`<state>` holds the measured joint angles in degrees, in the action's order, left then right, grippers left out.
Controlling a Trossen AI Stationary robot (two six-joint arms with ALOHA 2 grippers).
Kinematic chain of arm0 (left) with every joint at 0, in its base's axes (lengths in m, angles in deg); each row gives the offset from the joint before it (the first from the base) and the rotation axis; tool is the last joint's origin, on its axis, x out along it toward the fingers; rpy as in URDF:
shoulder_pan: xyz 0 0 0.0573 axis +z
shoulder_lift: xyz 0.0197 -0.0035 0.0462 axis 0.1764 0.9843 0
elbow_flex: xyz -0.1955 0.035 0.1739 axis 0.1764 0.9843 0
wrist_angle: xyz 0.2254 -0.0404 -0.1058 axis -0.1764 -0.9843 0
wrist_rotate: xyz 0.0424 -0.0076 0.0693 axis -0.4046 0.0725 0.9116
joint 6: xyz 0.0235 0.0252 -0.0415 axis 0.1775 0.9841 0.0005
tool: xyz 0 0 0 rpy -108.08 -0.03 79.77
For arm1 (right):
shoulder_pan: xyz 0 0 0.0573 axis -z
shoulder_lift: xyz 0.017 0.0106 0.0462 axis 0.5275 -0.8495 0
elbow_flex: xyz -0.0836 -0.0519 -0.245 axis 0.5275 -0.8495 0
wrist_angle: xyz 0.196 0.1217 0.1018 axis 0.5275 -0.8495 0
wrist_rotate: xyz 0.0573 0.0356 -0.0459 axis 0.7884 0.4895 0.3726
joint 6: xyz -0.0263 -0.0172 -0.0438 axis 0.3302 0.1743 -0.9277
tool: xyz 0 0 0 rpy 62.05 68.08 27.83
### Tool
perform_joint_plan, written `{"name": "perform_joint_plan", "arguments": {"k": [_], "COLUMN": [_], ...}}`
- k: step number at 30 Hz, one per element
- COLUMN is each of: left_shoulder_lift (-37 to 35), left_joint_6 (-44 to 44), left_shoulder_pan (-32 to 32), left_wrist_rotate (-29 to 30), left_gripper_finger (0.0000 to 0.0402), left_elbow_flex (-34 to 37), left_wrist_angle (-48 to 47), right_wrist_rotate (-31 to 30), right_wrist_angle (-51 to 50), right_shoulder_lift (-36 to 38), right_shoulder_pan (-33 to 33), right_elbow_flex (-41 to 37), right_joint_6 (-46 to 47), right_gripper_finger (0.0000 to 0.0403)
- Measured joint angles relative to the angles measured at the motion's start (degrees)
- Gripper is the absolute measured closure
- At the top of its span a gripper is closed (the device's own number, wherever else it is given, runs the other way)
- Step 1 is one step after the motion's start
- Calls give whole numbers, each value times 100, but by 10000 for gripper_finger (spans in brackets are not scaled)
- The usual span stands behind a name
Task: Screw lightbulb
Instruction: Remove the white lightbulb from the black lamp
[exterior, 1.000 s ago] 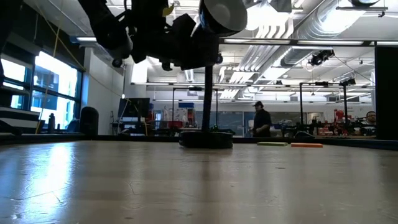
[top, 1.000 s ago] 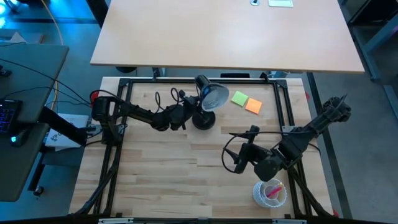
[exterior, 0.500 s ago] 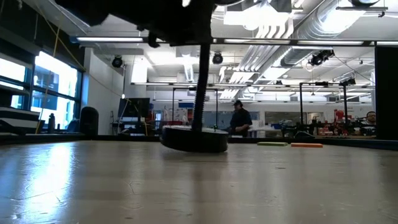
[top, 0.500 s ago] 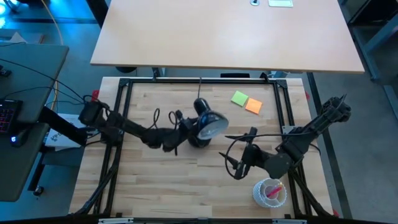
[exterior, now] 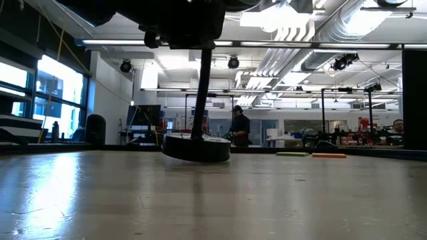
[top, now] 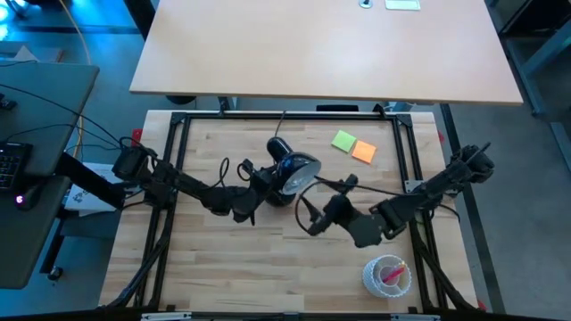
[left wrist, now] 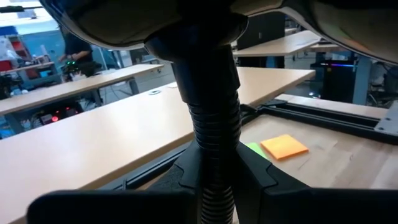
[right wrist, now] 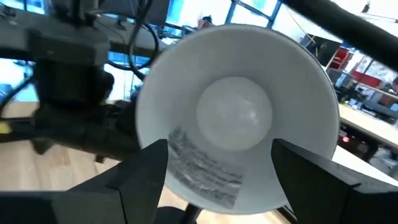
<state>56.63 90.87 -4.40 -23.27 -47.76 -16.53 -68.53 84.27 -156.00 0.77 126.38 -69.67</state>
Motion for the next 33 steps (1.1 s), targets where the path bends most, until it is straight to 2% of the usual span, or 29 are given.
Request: {"name": "perform_joint_plan", "arguments": {"k": [5, 8, 11, 24, 29, 33], "left_shoulder_lift": [0, 0, 0, -4, -4, -4], "left_joint_6": [-22, -77, -90, -224, -240, -224], "left_shoulder_pan": [-55, -97, -102, -127, -111, -115], "left_wrist_rotate": [0, -4, -15, -271, -410, -488], "left_gripper_finger": [358, 358, 357, 356, 356, 356], "left_elbow_flex": [-1, -10, -10, -10, -11, -10], "left_wrist_angle": [-41, -95, -99, -187, -198, -198], "right_wrist_rotate": [53, 577, 833, 1098, 1028, 1030], "right_wrist_angle": [96, -6, 87, 110, 104, 180], "right_shoulder_lift": [14, 11, 11, 11, 11, 11], "right_shoulder_pan": [150, 276, 463, 870, 964, 1060], "right_elbow_flex": [0, 0, 0, 0, 0, 0], "right_joint_6": [82, 250, 282, -764, -1523, -2960], "right_gripper_finger": [119, 119, 119, 107, 103, 103]}}
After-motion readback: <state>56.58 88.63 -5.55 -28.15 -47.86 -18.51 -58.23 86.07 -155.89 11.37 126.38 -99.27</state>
